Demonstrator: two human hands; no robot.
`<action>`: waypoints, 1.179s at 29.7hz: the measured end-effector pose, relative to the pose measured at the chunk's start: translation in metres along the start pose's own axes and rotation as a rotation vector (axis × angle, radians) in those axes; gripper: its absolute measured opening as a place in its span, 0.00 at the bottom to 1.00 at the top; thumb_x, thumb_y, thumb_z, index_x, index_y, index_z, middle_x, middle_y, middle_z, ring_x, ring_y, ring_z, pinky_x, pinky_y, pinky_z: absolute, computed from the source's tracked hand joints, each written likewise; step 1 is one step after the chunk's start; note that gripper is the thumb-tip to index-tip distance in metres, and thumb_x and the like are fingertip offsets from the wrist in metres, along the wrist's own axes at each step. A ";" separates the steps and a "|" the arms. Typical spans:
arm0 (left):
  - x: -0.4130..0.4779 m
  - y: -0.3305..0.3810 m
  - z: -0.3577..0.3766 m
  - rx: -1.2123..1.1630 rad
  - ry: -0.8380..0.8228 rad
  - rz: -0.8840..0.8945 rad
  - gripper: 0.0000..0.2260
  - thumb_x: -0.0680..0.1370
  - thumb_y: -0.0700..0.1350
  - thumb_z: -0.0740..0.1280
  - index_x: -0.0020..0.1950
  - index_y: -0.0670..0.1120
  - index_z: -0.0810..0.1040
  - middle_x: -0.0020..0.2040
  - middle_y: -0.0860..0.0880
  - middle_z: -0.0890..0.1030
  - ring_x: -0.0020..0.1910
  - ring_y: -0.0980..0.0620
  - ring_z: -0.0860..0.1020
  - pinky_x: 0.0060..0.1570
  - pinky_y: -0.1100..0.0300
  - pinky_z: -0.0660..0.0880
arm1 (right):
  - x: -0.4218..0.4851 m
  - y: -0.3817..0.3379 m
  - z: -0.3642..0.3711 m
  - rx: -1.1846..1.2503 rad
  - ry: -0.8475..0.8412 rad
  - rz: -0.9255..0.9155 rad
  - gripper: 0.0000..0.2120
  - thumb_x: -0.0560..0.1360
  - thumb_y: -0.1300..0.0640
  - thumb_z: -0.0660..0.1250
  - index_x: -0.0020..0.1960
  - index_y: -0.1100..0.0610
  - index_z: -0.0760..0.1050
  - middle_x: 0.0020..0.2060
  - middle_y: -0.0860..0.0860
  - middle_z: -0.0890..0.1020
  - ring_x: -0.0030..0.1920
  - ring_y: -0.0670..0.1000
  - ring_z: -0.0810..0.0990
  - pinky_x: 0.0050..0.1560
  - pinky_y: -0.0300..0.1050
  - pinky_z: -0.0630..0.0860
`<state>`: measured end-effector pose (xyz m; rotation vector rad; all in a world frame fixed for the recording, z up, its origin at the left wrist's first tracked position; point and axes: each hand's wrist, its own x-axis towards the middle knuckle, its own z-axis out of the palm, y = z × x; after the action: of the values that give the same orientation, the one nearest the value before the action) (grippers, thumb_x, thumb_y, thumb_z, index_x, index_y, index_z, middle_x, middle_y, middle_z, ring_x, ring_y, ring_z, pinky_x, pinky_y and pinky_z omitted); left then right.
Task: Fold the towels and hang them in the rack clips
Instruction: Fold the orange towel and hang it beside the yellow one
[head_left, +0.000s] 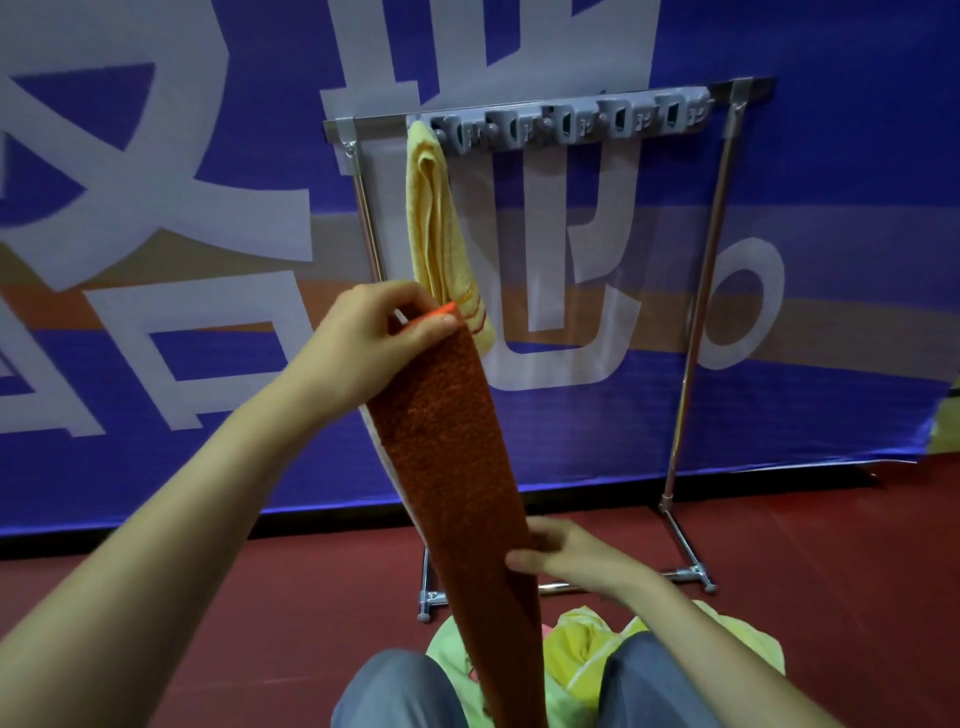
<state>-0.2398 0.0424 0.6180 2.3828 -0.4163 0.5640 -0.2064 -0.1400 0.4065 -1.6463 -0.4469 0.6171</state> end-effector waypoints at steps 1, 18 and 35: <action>-0.002 -0.001 -0.003 0.001 0.021 -0.007 0.05 0.74 0.48 0.64 0.41 0.48 0.76 0.37 0.53 0.77 0.40 0.53 0.77 0.41 0.58 0.74 | 0.001 0.009 0.001 -0.013 0.000 0.039 0.13 0.73 0.67 0.64 0.58 0.65 0.73 0.43 0.44 0.80 0.39 0.34 0.79 0.46 0.30 0.74; -0.061 -0.048 0.074 -0.309 -0.339 -0.303 0.13 0.79 0.47 0.58 0.62 0.46 0.73 0.57 0.53 0.76 0.56 0.59 0.74 0.50 0.77 0.69 | -0.011 -0.084 -0.007 -0.191 -0.158 -0.150 0.07 0.75 0.63 0.62 0.42 0.55 0.77 0.35 0.44 0.79 0.36 0.37 0.77 0.42 0.29 0.71; -0.054 -0.003 0.070 -0.719 -0.269 -0.236 0.24 0.69 0.56 0.67 0.36 0.33 0.74 0.32 0.41 0.74 0.33 0.48 0.72 0.36 0.58 0.70 | -0.036 -0.090 -0.010 0.065 -0.201 -0.052 0.28 0.55 0.34 0.73 0.43 0.55 0.79 0.40 0.48 0.82 0.43 0.47 0.79 0.48 0.39 0.73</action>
<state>-0.2648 0.0064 0.5408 1.7692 -0.3665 -0.0319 -0.2240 -0.1546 0.5014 -1.5126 -0.6080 0.7540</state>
